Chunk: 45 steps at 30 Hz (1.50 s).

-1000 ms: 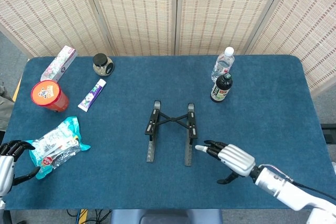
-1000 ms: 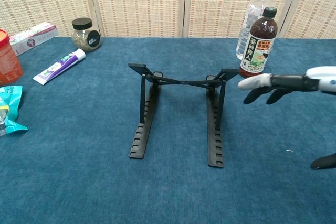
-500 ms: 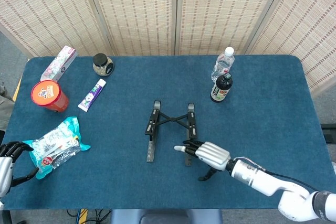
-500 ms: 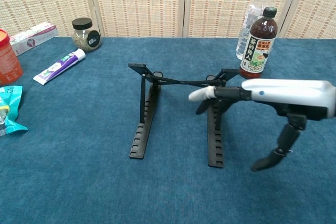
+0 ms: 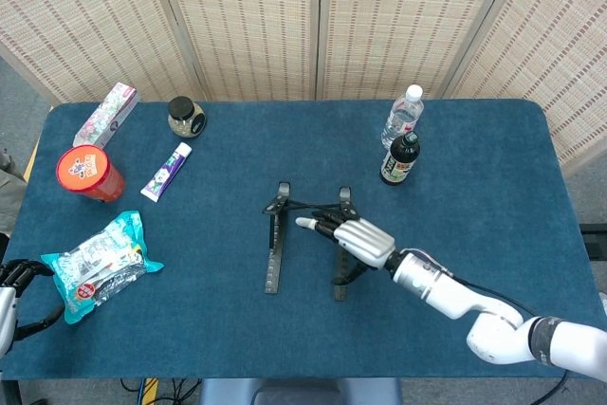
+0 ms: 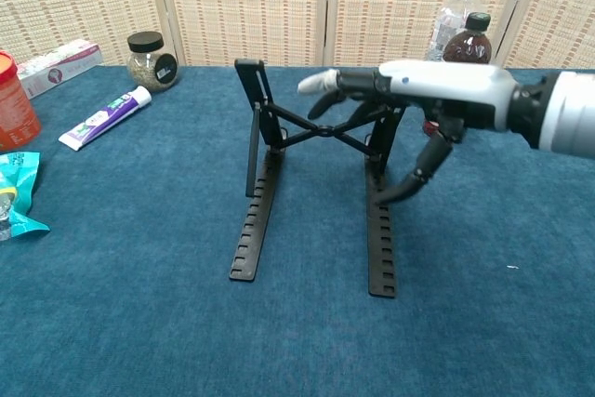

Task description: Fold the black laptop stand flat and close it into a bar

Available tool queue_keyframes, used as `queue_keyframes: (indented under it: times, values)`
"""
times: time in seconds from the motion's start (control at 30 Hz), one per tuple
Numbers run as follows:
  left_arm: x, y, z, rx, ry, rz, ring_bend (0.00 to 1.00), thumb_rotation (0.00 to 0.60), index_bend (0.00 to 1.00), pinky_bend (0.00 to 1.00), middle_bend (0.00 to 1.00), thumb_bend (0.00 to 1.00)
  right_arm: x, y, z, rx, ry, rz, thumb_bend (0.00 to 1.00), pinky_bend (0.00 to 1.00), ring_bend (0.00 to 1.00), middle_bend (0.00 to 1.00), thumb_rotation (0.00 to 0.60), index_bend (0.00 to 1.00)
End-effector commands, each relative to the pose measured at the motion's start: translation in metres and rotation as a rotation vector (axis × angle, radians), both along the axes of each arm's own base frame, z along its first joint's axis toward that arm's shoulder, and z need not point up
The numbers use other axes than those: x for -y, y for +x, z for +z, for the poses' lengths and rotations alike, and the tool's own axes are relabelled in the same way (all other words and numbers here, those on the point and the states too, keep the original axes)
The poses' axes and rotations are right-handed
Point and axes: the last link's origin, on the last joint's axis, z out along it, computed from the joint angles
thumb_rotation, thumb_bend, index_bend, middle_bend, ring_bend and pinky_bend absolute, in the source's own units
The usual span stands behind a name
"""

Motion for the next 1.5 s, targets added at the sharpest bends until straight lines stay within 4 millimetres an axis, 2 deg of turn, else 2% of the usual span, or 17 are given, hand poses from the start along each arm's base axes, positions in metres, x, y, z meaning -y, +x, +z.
queue_keyframes:
  times: [0.03, 0.2, 0.43, 0.83, 0.93, 1.1, 1.33, 1.5]
  values:
    - [0.000, 0.000, 0.000, -0.001, 0.000, -0.001, 0.21, 0.600, 0.37, 0.19, 0.33, 0.11, 0.017, 0.009, 0.003, 0.020, -0.024, -0.020, 0.02, 0.19, 0.04, 0.16, 0.600, 0.00]
    - [0.001, 0.000, 0.000, -0.001, 0.000, 0.002, 0.21, 0.600, 0.37, 0.19, 0.33, 0.11, 0.037, 0.015, 0.005, 0.029, -0.051, -0.058, 0.02, 0.19, 0.04, 0.16, 0.600, 0.00]
    - [0.003, -0.003, 0.001, 0.000, 0.001, 0.011, 0.21, 0.600, 0.37, 0.19, 0.33, 0.11, 0.058, 0.014, 0.009, 0.039, -0.088, -0.125, 0.02, 0.19, 0.04, 0.16, 0.600, 0.00]
    - [0.003, -0.004, 0.000, 0.002, -0.003, 0.013, 0.21, 0.600, 0.37, 0.19, 0.33, 0.11, 0.075, 0.014, 0.013, 0.044, -0.118, -0.169, 0.02, 0.19, 0.04, 0.16, 0.600, 0.00]
    - [0.003, -0.004, 0.000, 0.001, -0.002, 0.011, 0.21, 0.600, 0.37, 0.19, 0.33, 0.11, 0.073, 0.016, 0.015, 0.060, -0.115, -0.167, 0.02, 0.19, 0.04, 0.16, 0.600, 0.00]
    - [0.002, -0.004, -0.001, 0.002, -0.004, 0.011, 0.21, 0.600, 0.37, 0.19, 0.33, 0.11, 0.059, 0.015, 0.022, 0.085, -0.097, -0.132, 0.02, 0.19, 0.04, 0.16, 0.600, 0.00]
    - [0.001, -0.004, -0.001, 0.003, -0.007, 0.009, 0.21, 0.600, 0.37, 0.19, 0.33, 0.11, 0.031, -0.005, 0.033, 0.075, -0.026, -0.148, 0.02, 0.19, 0.04, 0.16, 0.600, 0.00]
    - [-0.002, -0.003, -0.003, 0.006, -0.013, -0.003, 0.21, 0.600, 0.37, 0.19, 0.33, 0.11, 0.026, -0.024, 0.034, 0.005, -0.035, -0.129, 0.02, 0.19, 0.04, 0.16, 0.600, 0.00]
